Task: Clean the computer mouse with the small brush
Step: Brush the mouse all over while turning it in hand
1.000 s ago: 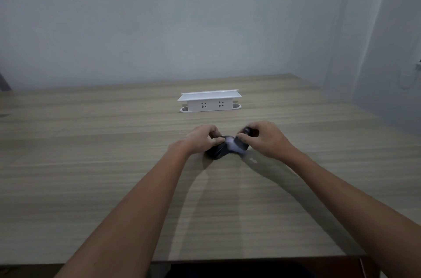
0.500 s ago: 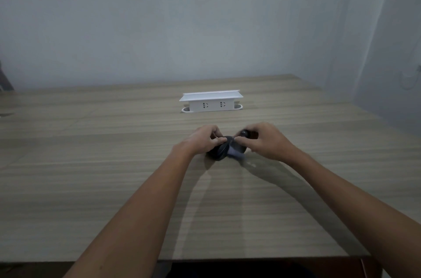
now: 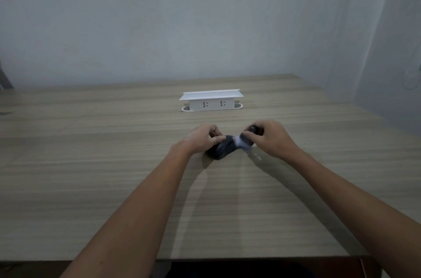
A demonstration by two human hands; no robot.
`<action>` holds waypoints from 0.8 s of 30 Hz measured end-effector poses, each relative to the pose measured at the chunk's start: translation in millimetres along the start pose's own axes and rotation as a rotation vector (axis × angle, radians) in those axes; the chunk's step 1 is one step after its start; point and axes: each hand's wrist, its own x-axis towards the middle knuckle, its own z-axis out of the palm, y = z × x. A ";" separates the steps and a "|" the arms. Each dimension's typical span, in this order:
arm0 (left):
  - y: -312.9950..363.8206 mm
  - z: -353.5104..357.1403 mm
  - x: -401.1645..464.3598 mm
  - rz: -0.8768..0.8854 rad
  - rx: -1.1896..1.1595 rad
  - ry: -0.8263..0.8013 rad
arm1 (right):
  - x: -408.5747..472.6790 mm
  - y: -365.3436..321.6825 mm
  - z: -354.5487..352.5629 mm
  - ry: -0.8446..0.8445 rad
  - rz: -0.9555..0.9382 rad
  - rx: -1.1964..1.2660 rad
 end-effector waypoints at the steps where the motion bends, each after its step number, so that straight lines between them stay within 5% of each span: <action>1: 0.2 1.3 -0.2 0.001 -0.006 -0.001 | -2.1 1.4 -1.9 0.066 0.016 -0.018; 7: -4.9 4.3 -1.7 0.005 -0.036 -0.004 | -15.4 -3.3 -2.9 -0.224 0.016 0.314; 11: -4.2 3.2 -1.1 0.008 -0.050 -0.004 | -3.2 6.2 -0.6 0.047 0.032 -0.004; 16: -5.4 2.1 -1.6 0.011 -0.068 -0.003 | -13.9 -9.8 -7.5 -0.284 0.000 0.361; 21: -5.7 3.0 -2.2 0.001 -0.087 -0.005 | -3.7 2.3 1.6 0.004 -0.033 0.029; 24: -5.8 2.8 -1.6 0.003 -0.098 -0.003 | -9.5 -5.7 -1.8 -0.113 -0.050 0.200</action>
